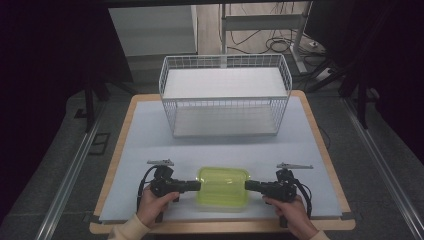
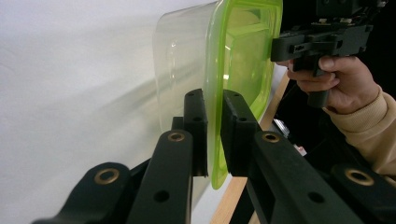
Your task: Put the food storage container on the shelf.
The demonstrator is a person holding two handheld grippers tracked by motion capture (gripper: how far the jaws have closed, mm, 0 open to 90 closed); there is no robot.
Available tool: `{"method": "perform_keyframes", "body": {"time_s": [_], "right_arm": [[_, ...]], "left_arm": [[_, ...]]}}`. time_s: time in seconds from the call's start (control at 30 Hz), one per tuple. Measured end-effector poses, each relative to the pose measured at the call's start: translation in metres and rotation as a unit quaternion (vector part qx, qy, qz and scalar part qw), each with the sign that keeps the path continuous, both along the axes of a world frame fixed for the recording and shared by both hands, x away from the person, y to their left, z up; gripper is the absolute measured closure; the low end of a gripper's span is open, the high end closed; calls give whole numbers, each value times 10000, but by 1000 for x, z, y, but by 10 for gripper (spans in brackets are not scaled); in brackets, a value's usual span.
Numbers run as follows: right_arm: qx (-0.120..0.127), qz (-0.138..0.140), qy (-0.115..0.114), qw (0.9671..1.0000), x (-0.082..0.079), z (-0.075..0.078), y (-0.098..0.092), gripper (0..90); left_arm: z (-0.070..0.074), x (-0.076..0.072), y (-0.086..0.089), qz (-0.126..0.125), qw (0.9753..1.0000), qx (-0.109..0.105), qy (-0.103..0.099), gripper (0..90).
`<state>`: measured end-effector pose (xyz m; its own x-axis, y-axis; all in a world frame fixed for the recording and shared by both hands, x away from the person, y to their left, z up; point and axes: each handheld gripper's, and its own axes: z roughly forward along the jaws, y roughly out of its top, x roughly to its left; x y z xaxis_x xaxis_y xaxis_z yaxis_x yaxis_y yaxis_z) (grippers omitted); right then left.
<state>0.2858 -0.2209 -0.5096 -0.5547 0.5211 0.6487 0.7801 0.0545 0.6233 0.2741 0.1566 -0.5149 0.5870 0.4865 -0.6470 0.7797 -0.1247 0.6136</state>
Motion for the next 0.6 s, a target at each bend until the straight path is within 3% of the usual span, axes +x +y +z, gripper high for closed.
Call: {"method": "perform_keyframes", "body": {"time_s": [0.27,0.33,0.6], "right_arm": [[-28,-1,-242,9997,-3,6,1,819],[-30,-1,-316,9995,-3,8,1,818],[-38,-4,-432,9991,-4,13,1,817]], "left_arm": [[5,-4,0,16,9998,31,-172,818],[9,-6,-1,52,9995,47,-301,818],[14,-7,-2,36,9989,112,-460,817]]}}
